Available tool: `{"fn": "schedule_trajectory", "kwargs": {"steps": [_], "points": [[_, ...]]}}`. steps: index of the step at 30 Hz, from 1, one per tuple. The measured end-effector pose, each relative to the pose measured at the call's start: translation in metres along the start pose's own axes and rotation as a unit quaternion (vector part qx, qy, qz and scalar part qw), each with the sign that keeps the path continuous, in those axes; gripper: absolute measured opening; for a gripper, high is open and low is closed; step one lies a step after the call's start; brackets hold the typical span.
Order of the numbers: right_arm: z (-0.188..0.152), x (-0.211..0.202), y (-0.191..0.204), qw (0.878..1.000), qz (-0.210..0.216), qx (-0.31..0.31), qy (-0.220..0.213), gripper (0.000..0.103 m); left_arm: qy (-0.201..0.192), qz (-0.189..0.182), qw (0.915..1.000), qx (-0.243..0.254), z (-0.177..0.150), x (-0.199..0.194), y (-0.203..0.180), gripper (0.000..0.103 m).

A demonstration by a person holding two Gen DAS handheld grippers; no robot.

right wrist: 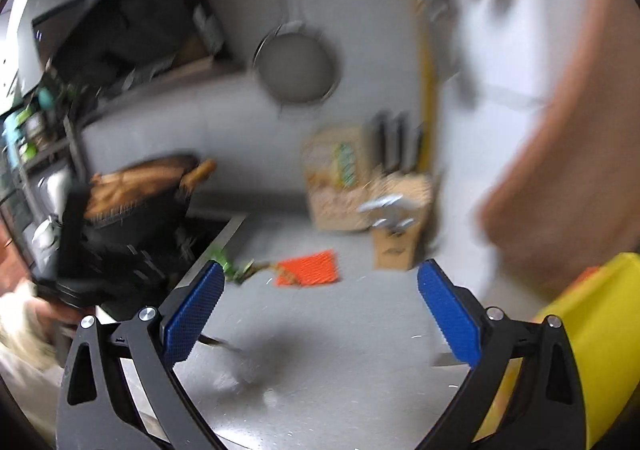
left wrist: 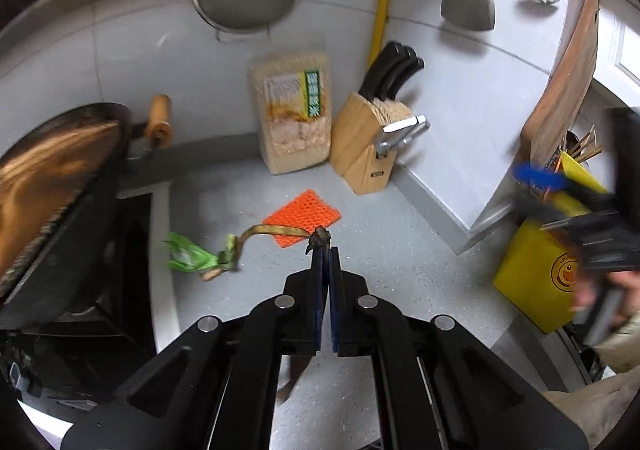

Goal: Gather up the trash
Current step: 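Return to the counter and grasp the banana peel with the left tool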

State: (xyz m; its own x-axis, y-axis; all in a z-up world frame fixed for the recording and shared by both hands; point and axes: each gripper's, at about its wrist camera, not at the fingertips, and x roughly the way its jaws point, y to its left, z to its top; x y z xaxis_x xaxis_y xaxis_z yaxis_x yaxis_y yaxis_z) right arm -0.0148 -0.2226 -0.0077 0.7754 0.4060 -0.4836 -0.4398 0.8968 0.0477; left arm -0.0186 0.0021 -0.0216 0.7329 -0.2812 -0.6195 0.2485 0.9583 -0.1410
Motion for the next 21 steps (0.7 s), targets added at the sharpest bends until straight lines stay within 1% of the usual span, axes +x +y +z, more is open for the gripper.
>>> {"fn": "schedule_trajectory", "kwargs": {"steps": [1, 4, 7, 10, 12, 13, 14, 16, 17, 18, 19, 21], "points": [[-0.003, 0.025, 0.002, 1.0, 0.008, 0.0, 0.026, 0.095, -0.002, 0.004, 1.0, -0.001, -0.002, -0.001, 0.001, 0.004], [-0.009, 0.076, 0.013, 0.997, 0.036, -0.01, 0.066, 0.095, -0.002, 0.016, 0.9998, -0.01, -0.01, -0.012, 0.007, 0.004], [-0.017, 0.136, 0.039, 0.99, 0.075, -0.052, 0.112, 0.094, 0.0, 0.026, 0.9994, -0.022, -0.017, -0.022, 0.016, 0.004], [-0.019, 0.182, 0.061, 0.981, 0.102, -0.095, 0.137, 0.094, -0.002, 0.028, 0.9991, -0.032, -0.02, -0.027, 0.021, 0.004], [-0.016, 0.218, 0.076, 0.972, 0.123, -0.129, 0.156, 0.088, -0.002, 0.026, 0.999, -0.035, -0.02, -0.029, 0.023, 0.004], [-0.014, 0.23, 0.08, 0.969, 0.129, -0.135, 0.164, 0.079, -0.003, 0.026, 0.999, -0.035, -0.021, -0.029, 0.023, 0.004], [-0.011, 0.254, 0.085, 0.962, 0.139, -0.147, 0.183, 0.068, -0.002, 0.025, 0.999, -0.036, -0.02, -0.028, 0.024, 0.004], [-0.006, 0.286, 0.093, 0.952, 0.138, -0.176, 0.208, 0.058, -0.004, 0.022, 0.999, -0.039, -0.019, -0.029, 0.025, 0.004], [-0.006, 0.297, 0.096, 0.948, 0.136, -0.192, 0.214, 0.058, -0.004, 0.02, 0.999, -0.04, -0.018, -0.03, 0.025, 0.004], [-0.005, 0.312, 0.1, 0.941, 0.133, -0.216, 0.223, 0.058, -0.006, 0.02, 0.999, -0.039, -0.018, -0.03, 0.026, 0.004], [-0.004, 0.326, 0.105, 0.933, 0.129, -0.241, 0.232, 0.056, -0.006, 0.02, 0.9991, -0.038, -0.017, -0.032, 0.026, 0.004], [-0.007, 0.347, 0.111, 0.917, 0.127, -0.273, 0.261, 0.056, -0.007, 0.02, 0.9991, -0.037, -0.016, -0.033, 0.027, 0.004]]}}
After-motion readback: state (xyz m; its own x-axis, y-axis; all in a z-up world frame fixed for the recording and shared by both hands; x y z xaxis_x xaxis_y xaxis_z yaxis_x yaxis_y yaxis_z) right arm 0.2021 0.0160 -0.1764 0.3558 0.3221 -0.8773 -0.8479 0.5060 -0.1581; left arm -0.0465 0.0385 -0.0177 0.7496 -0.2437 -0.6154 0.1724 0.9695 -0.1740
